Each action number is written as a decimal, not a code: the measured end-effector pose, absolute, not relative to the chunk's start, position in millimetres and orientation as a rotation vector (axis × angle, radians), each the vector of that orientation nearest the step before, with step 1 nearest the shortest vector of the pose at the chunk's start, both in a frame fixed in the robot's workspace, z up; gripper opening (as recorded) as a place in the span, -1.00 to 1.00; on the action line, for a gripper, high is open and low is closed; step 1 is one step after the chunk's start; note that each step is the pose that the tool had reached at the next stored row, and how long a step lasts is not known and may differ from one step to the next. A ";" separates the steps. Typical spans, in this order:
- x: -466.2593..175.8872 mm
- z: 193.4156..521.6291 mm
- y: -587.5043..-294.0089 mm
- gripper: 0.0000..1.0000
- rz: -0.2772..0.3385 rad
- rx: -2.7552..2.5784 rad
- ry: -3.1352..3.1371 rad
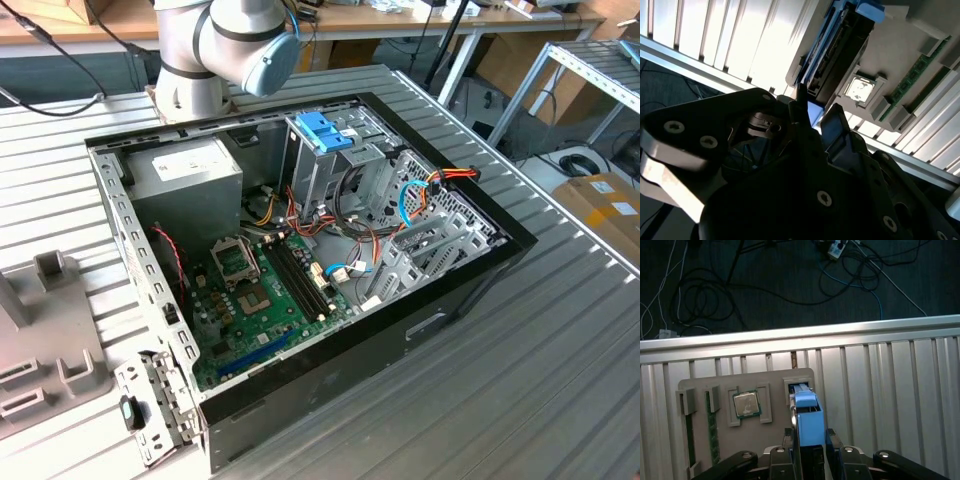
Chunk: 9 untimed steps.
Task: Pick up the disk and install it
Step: 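Pick up the disk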
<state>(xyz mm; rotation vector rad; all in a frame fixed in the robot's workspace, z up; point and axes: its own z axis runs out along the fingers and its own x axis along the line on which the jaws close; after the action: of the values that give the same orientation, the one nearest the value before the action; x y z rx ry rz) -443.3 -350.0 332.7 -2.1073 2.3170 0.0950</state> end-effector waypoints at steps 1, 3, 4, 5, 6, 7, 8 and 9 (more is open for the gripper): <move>-443.2 332.1 -350.1 -0.23 0.095 -2.107 2.317; -443.3 330.8 -350.2 -0.23 0.096 -2.108 2.317; -443.2 330.0 -350.3 -0.23 0.096 -2.108 2.317; -443.3 328.9 -350.3 -0.23 0.097 -2.108 2.318; -443.3 327.8 -350.4 -0.23 0.097 -2.108 2.318; -443.2 327.3 -350.4 -0.23 0.097 -2.108 2.318; -443.2 326.5 -350.4 -0.23 0.097 -2.108 2.318; -443.3 326.4 -350.4 -0.23 0.097 -2.108 2.318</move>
<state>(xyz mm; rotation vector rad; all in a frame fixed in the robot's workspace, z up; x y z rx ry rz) -443.3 -350.4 326.4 -2.1083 2.3181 0.0973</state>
